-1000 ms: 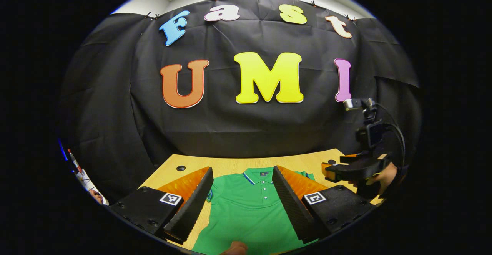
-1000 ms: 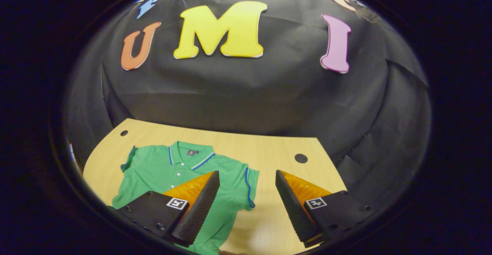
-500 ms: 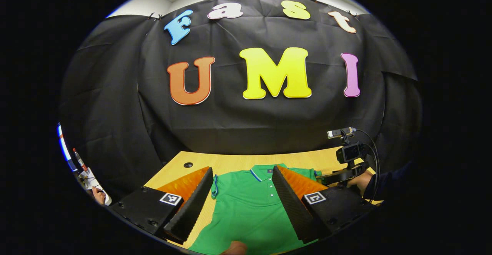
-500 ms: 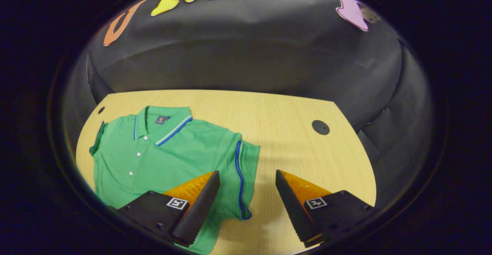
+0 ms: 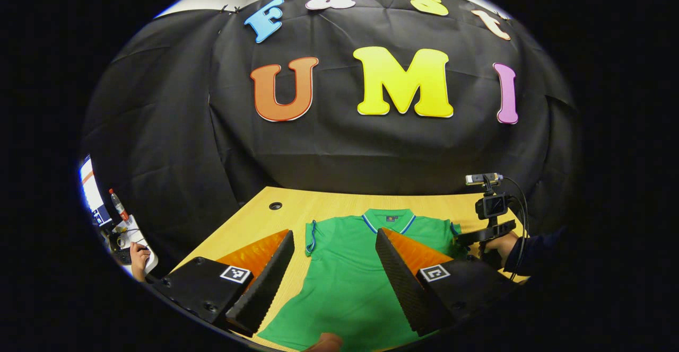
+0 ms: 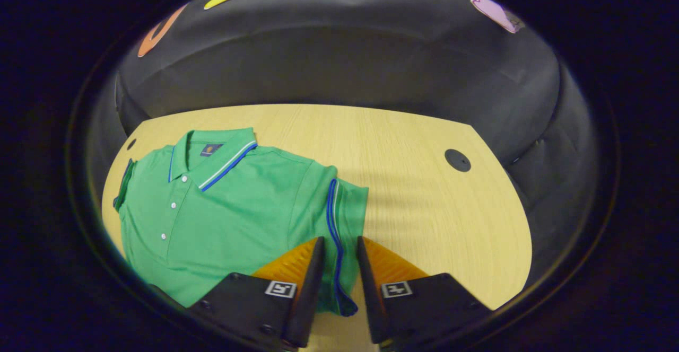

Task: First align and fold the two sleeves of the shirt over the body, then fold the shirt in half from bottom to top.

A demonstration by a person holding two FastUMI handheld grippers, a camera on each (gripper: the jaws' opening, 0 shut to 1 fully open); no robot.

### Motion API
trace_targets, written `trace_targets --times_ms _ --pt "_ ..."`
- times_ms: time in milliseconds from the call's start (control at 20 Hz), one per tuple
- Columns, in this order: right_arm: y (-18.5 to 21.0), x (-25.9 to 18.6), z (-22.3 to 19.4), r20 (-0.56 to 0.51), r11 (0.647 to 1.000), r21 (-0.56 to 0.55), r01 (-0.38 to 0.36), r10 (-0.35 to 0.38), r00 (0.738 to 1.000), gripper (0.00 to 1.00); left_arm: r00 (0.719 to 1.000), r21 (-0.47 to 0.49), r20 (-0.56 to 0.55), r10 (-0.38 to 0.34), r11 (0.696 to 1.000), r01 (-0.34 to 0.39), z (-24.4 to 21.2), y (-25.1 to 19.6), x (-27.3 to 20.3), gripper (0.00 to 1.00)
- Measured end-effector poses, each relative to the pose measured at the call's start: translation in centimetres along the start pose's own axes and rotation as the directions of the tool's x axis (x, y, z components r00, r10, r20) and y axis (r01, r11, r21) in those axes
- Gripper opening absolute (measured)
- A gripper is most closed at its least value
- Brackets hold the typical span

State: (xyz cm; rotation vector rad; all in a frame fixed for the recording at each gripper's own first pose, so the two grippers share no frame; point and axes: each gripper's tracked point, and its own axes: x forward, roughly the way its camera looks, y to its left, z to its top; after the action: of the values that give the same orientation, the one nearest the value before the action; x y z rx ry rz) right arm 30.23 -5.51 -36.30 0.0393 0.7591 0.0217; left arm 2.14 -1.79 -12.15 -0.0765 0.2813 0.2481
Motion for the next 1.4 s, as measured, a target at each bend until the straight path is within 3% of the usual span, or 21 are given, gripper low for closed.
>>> trace_targets --times_ms 50,100,150,350,600,750,1000,1400 --pt "0.2 0.1 0.1 0.006 1.000 0.010 -0.014 0.014 1.000 0.35 1.000 -0.005 -0.009 0.001 1.000 -0.001 -0.3 -0.1 -0.1 0.99" --pt "-0.4 -0.2 0.4 0.005 1.000 -0.002 0.013 -0.013 1.000 0.37 1.000 -0.009 -0.017 0.000 1.000 0.000 -0.7 -0.2 -0.2 0.99" --pt "-0.2 0.2 0.2 0.009 1.000 0.008 -0.001 0.001 1.000 0.12 1.000 -0.008 -0.022 0.000 1.000 0.000 -1.0 -0.3 -0.3 0.99" --pt "-0.3 0.2 0.3 0.016 1.000 0.001 -0.005 0.005 1.000 0.06 0.999 -0.009 -0.044 0.008 1.000 -0.008 -1.9 -0.2 -0.4 0.99" --pt "-0.8 -1.4 2.9 0.089 0.999 0.026 0.021 -0.023 0.996 0.04 0.999 -0.024 -0.049 0.020 0.999 -0.021 -2.2 0.4 -0.8 0.99" --pt "0.6 -3.3 4.3 0.140 1.000 -0.013 0.008 -0.006 0.990 0.03 0.999 -0.029 -0.041 0.021 0.999 -0.022 -2.2 0.8 -1.1 1.00" --pt "6.2 -6.0 6.7 0.220 0.994 -0.101 -0.051 0.073 0.973 0.03 0.999 -0.048 -0.032 0.036 0.998 -0.038 -2.4 2.7 -1.9 0.99" --pt "15.8 -5.6 5.0 0.199 0.977 -0.187 -0.105 0.142 0.970 0.03 0.991 -0.084 -0.072 0.116 0.989 -0.122 -5.0 8.2 -4.1 0.99"
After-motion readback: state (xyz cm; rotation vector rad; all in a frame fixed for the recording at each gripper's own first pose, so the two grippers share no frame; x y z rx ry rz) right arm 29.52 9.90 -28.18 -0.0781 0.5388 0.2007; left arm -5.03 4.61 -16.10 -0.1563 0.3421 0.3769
